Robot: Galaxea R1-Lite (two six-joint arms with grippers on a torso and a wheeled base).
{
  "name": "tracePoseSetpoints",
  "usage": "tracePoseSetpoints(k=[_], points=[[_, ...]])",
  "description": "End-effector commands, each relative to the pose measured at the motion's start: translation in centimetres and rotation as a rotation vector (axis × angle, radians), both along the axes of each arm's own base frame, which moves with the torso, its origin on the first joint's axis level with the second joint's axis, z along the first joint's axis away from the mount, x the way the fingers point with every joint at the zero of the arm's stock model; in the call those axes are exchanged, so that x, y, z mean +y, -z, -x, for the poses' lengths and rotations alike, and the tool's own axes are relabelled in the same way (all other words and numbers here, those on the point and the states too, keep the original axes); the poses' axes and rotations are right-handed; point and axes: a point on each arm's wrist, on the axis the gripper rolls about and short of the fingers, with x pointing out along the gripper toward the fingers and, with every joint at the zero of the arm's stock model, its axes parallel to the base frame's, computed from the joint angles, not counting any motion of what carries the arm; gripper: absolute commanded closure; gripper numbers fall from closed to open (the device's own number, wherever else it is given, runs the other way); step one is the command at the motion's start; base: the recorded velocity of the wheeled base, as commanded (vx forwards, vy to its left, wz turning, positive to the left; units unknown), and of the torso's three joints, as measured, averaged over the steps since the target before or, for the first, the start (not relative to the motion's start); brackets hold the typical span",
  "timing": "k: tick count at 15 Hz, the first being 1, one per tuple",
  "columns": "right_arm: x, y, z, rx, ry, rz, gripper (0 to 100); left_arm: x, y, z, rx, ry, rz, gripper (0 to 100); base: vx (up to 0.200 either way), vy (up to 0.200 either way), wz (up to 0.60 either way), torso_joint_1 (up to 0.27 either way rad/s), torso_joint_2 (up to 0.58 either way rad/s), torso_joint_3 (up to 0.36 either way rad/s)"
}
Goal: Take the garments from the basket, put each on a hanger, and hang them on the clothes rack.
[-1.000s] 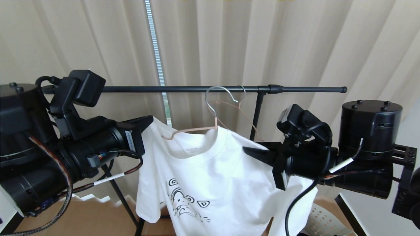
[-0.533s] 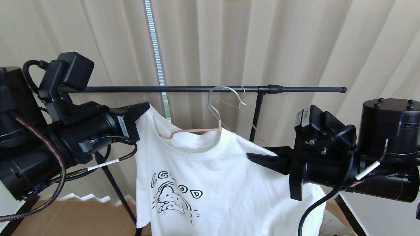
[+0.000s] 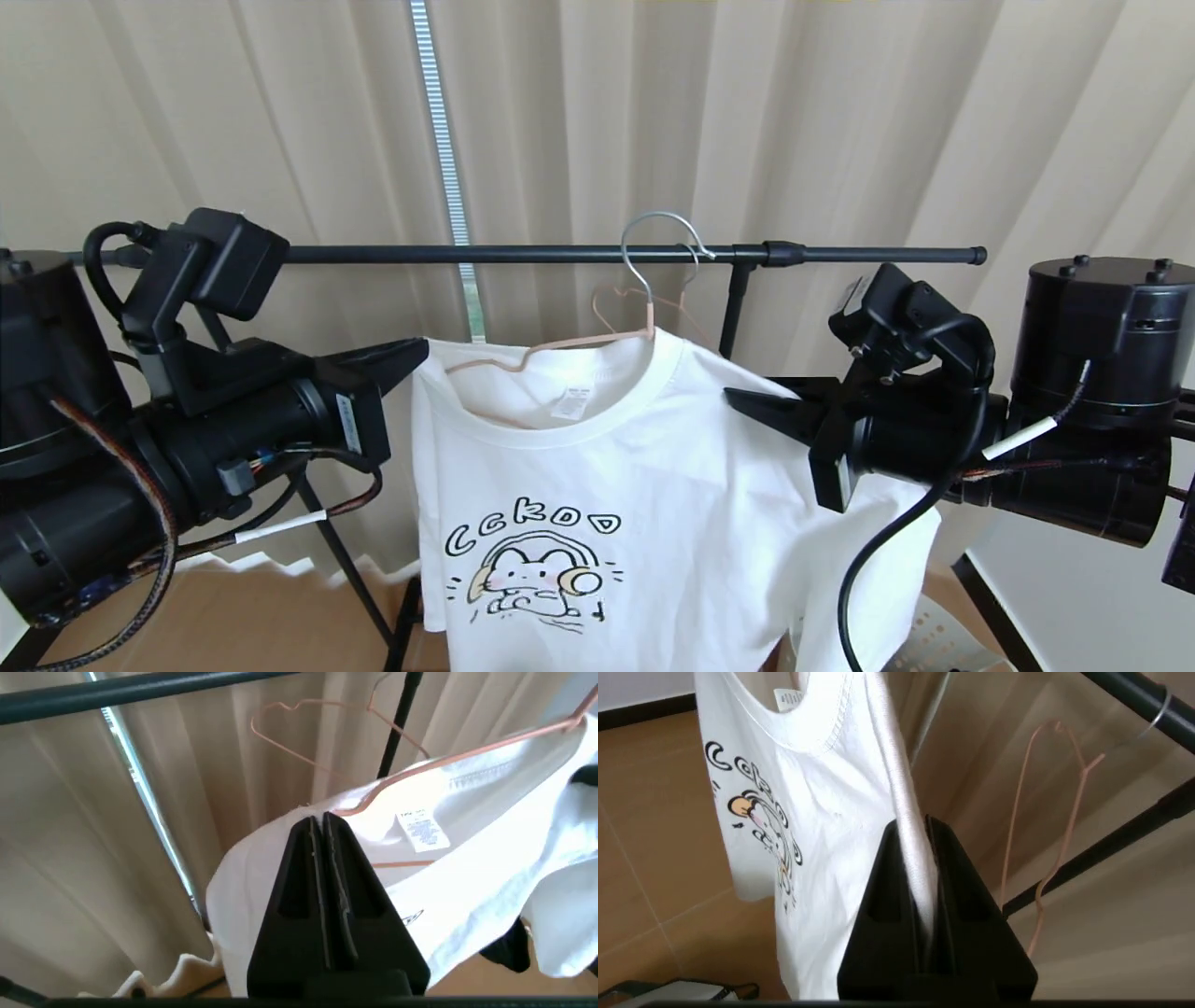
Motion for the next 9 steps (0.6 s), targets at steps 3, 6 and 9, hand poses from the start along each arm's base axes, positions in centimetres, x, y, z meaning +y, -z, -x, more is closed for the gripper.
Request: tracePoseSetpoints(k=[3, 6, 9], points=[[-0.6, -0.6, 0.5, -0.024, 0.002, -0.002, 100, 0.1, 1.4, -0.4, 0.028, 0.014, -0.072, 100, 0.0, 0.0, 0.0, 0.0, 0.0, 0.0], [-1.0, -0.1, 1.1, -0.03, -0.023, 0.094, 100, 0.5, 2.2, -1.8, 0.041, -0.02, -0.117, 100, 0.0, 0.0, 0.0, 0.0, 0.0, 0.0], [-1.5, -0.2, 1.5, -0.013, -0.109, 0.09, 100, 0.5, 2.3, -2.1, 0.045, -0.015, -0.122, 100, 0.0, 0.0, 0.0, 0.0, 0.0, 0.0]])
